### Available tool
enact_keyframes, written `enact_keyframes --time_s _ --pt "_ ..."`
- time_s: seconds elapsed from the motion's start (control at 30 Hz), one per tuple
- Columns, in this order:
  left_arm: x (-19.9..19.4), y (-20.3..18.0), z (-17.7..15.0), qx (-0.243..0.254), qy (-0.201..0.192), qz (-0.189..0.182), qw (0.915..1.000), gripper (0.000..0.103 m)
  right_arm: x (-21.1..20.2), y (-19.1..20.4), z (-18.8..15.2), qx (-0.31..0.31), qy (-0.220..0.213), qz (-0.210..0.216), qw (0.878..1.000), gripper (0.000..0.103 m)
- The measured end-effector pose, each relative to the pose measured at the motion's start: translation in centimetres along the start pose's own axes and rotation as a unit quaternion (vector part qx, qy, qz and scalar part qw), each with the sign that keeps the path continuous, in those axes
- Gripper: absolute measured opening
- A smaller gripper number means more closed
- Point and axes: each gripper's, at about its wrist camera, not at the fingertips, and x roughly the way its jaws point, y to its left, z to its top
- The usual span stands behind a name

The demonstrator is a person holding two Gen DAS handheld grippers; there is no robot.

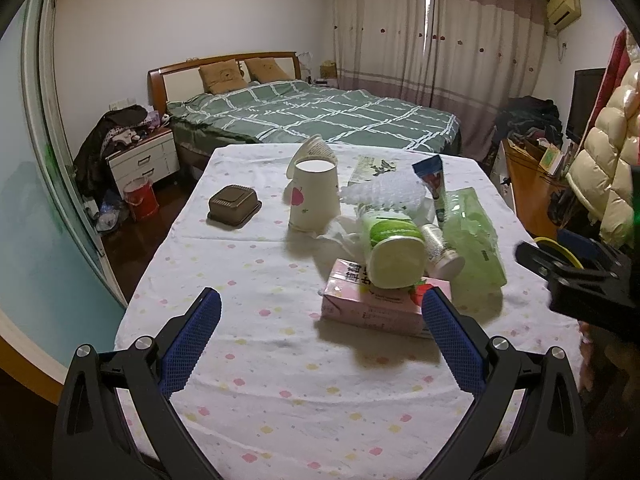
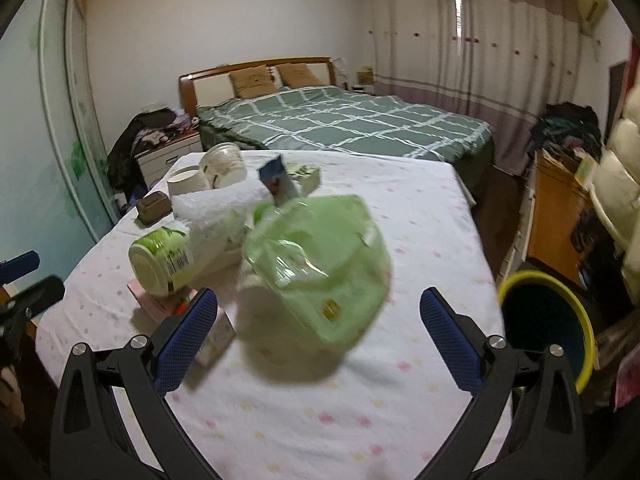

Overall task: Collect trash
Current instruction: 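Grasp the green plastic bag with the right gripper and lift it, then carry the green bag over the yellow bin and open the right gripper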

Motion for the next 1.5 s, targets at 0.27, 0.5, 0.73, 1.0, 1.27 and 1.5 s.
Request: enact_keyframes --time_s 0.27,0.5,0.73,1.0,1.27,1.5 --pt "1.7 1.4 0.2 -0.013 0.01 0.001 0.9999 0.099 5.5 2.3 1.7 -0.027 0.038 -0.013 0.999 0.085" --pt "2.9 2.0 0.2 -0.019 0.019 -0.002 0.9996 0.099 7.6 2.6 1.2 -0.029 0.065 -0.018 0.997 0.057" --pt "3.9 1.8 0.2 -0.019 0.028 -0.012 0.9993 0.099 6.6 1.9 1.0 -0.028 0.059 -0.007 0.998 0.021" --pt "4.1 0.8 0.7 -0.008 0.025 -0.029 0.9992 0.099 2.3 -0.8 1.3 -0.002 0.03 0.023 0.999 0.013" --pt "3.9 -1.1 1.4 0.009 0.017 -0.046 0.9987 0.099 -2.3 -6.1 2.2 0.023 -0.013 -0.013 1.0 0.013" --pt "4.3 -3.3 2.0 0.025 0.018 -0.057 0.9979 0.099 -2.2 -14.8 1.3 0.077 0.0 -0.099 0.992 0.013"
